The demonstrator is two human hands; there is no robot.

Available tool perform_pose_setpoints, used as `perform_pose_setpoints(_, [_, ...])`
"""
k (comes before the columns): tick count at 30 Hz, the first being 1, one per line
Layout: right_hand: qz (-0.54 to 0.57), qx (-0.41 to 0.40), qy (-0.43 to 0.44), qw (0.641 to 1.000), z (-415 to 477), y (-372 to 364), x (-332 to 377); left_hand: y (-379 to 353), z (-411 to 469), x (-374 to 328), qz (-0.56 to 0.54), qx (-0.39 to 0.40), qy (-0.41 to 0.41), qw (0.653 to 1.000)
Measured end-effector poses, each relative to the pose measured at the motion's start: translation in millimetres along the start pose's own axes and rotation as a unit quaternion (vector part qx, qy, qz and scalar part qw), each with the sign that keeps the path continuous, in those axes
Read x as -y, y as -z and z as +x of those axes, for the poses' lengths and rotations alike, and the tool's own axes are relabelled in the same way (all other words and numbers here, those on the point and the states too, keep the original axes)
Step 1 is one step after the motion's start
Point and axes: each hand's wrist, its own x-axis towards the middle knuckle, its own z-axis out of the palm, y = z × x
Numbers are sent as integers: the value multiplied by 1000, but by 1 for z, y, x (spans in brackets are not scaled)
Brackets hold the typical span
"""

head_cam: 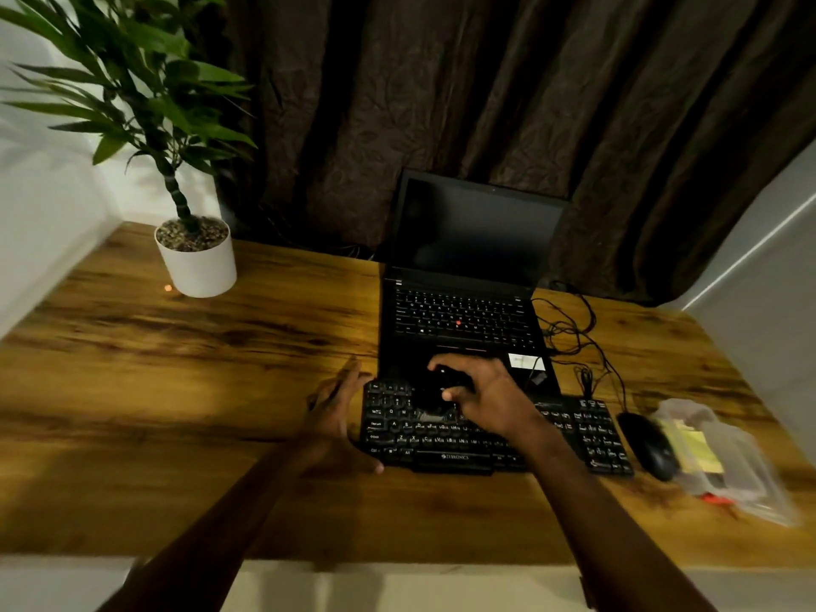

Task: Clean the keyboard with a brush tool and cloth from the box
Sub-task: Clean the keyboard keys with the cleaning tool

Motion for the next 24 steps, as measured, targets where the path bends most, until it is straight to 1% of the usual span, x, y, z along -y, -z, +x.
perform_pose_setpoints(2, [4,2,-18,1000,-6,10,-16,0,-1,1,-6,1,-4,1000])
perform_pose_setpoints(4, [0,-13,-44,999,-14,21,-32,0,-2,0,-13,2,-1,1000])
perform_pose_setpoints(6, [-18,-26,-59,998,-19,28,-42,1,-3,-2,-13,2,2,1000])
perform_pose_setpoints(8, [-49,-20,-67,996,-17,27,-44,2,-3,-5,-18,9,5,1000])
perform_pose_setpoints(11, [-63,-7,-52,997,-7,13,-31,2,-3,-3,-24,7,5,1000])
perform_pose_setpoints(14, [1,-4,-11,1000,0,2,-19,0,-1,-1,-18,2,3,1000])
perform_pose_setpoints(16, [27,-6,-1,1000,-2,3,-18,1,-1,0,-21,1,3,1000])
perform_pose_setpoints(18, [18,-8,-9,1000,-6,11,-28,1,-2,0,-26,2,3,1000])
perform_pose_setpoints(22, [-37,-21,-55,998,-25,37,-57,0,-2,-1,-40,7,0,999])
perform_pose_setpoints(24, [-63,-30,-61,996,-32,45,-63,0,-4,-2,-53,13,5,998])
